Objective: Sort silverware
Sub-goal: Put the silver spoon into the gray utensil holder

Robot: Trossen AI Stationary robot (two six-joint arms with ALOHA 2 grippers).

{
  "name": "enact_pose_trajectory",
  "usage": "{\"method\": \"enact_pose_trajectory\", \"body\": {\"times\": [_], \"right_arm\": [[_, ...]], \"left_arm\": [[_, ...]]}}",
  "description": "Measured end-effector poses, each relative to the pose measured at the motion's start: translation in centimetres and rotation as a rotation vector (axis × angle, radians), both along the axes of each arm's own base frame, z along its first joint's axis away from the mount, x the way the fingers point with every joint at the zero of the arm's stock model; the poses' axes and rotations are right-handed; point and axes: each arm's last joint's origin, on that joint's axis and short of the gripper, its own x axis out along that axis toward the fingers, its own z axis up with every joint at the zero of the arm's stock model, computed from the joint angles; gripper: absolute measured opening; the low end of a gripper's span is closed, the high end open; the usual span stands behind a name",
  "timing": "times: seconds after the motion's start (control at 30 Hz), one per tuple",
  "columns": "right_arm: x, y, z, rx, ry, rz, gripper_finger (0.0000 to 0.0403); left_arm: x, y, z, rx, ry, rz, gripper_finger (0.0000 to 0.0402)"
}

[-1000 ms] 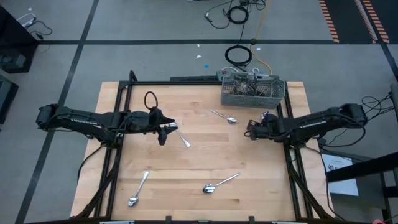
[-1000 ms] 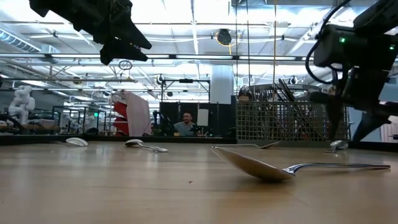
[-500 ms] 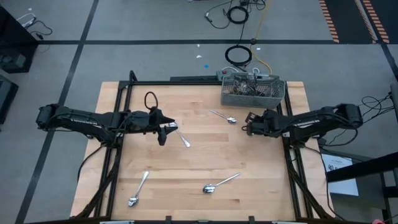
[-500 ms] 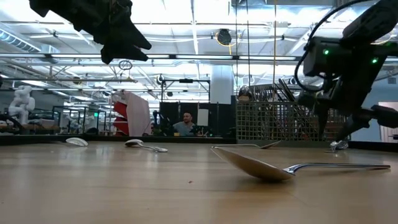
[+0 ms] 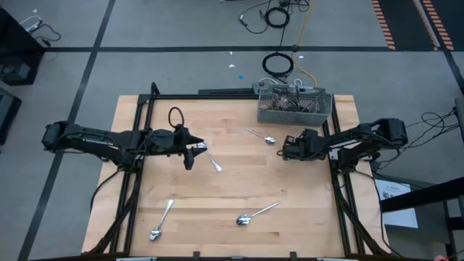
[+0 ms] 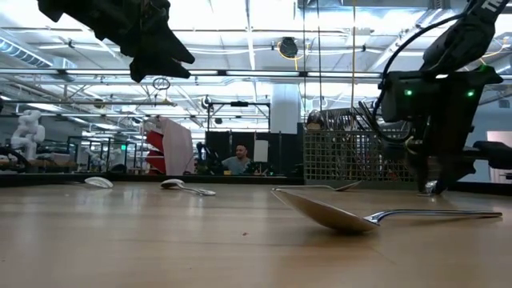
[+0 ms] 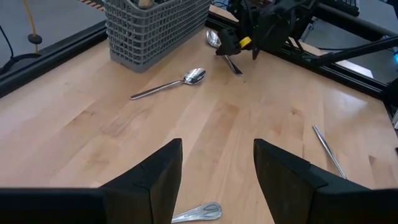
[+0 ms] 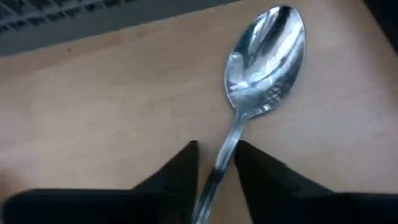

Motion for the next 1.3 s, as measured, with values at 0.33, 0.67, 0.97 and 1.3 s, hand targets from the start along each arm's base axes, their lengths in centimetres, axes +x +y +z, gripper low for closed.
{"method": "enact_pose_trajectory", "body": {"times": [0.33,0.67,0.97,1.3], "right_arm": [[0.1,0.3,1.3,0.075,-0.042,0.055,0.0014],[2.8,0.5,7.1,-0.018,-0.214,0.261,0.0004],[6.4,0.7,12.9,-0.220,-0.265,0.614,0.0004],[8.9,-0.6,18.6,-0.587,-0.210,0.872,0.0004]], "left_arm": [[0.0,0.0,0.0,-0.002,-0.002,0.000,0.0205],[0.0,0.0,0.0,-0.001,-0.001,0.002,0.0205],[0.0,0.1,0.0,0.011,-0.002,0.025,0.0205],[0.0,0.1,0.0,0.013,-0.004,0.029,0.0205]]}}
